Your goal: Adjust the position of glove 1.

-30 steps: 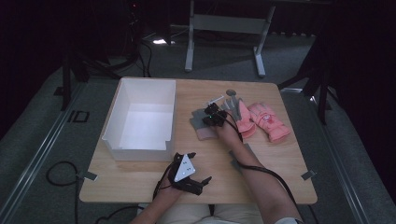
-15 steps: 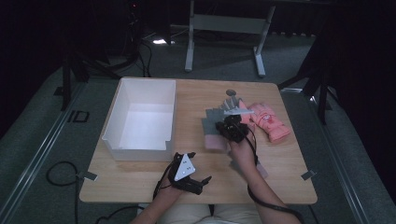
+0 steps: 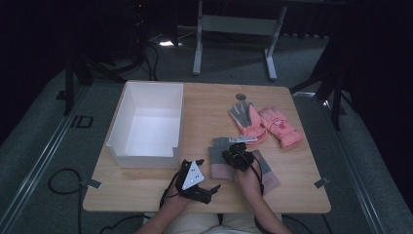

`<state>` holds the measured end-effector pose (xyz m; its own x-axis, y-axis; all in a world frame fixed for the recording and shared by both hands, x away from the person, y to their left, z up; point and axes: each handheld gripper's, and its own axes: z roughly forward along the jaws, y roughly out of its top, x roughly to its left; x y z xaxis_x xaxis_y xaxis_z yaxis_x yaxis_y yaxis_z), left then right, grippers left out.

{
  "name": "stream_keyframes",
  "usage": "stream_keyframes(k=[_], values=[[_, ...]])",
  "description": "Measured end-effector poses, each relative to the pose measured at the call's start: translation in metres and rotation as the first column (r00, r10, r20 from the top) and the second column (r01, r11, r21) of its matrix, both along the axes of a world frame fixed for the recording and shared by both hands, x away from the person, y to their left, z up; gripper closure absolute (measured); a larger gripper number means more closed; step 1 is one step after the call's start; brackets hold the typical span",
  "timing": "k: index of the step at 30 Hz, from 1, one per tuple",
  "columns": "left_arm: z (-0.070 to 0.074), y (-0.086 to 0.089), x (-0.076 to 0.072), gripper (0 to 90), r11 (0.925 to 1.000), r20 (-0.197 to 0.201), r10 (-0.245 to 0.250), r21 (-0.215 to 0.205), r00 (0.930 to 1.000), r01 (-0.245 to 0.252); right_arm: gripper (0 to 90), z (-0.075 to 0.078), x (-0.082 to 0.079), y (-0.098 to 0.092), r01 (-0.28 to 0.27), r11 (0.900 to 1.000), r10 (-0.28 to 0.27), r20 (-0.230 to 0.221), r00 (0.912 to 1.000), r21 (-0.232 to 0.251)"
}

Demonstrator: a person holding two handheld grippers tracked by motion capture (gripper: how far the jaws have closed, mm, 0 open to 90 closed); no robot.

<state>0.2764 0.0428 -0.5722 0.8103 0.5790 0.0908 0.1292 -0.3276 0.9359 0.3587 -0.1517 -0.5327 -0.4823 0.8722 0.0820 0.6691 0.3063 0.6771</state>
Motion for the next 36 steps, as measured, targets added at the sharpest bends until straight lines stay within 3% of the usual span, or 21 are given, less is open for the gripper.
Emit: stream_keyframes(k=[6, 9, 16, 19, 22, 26, 28, 31, 36], values=[[0.000, 0.000, 0.000, 0.0, 1.0000, -0.001, -0.001, -0.001, 1.0000, 0.001, 84.9, -0.013, 0.007, 0.000, 0.014, 1.000, -0.014, -0.023, 0.9996, -0.017], [0.000, 0.000, 0.000, 0.0, 1.0000, 0.001, -0.002, -0.002, 1.0000, 0.002, 83.4, -0.018, 0.008, 0.001, 0.000, 0.999, 0.000, -0.013, 0.9999, -0.034], [0.000, 0.000, 0.000, 0.0, 1.0000, -0.002, -0.003, 0.000, 1.0000, 0.003, 76.2, -0.020, 0.013, 0.001, -0.035, 0.998, 0.036, 0.004, 0.9994, -0.051], [0.000, 0.000, 0.000, 0.0, 1.0000, -0.003, -0.004, -0.001, 1.0000, 0.004, 68.5, -0.019, 0.014, 0.000, -0.052, 0.997, 0.053, 0.011, 0.9985, -0.051], [0.000, 0.000, 0.000, 0.0, 1.0000, -0.002, -0.004, 0.001, 1.0000, 0.004, 64.1, -0.010, 0.012, -0.005, -0.075, 0.996, 0.077, 0.031, 0.9966, -0.044], [0.000, 0.000, 0.000, 0.0, 1.0000, 0.000, -0.003, -0.001, 1.0000, 0.003, 63.0, 0.013, 0.010, -0.026, -0.120, 0.992, 0.124, 0.103, 0.9870, -0.042], [0.000, 0.000, 0.000, 0.0, 1.0000, -0.001, -0.004, 0.001, 1.0000, 0.004, 63.0, 0.018, 0.010, -0.033, -0.124, 0.991, 0.129, 0.111, 0.9854, -0.049], [0.000, 0.000, 0.000, 0.0, 1.0000, 0.000, -0.004, -0.002, 1.0000, 0.004, 63.7, 0.030, 0.011, -0.061, -0.164, 0.984, 0.173, 0.128, 0.9766, -0.074], [0.000, 0.000, 0.000, 0.0, 1.0000, -0.001, -0.005, -0.003, 1.0000, 0.005, 63.7, 0.031, 0.007, -0.091, -0.239, 0.964, 0.252, 0.122, 0.9599, -0.115]])
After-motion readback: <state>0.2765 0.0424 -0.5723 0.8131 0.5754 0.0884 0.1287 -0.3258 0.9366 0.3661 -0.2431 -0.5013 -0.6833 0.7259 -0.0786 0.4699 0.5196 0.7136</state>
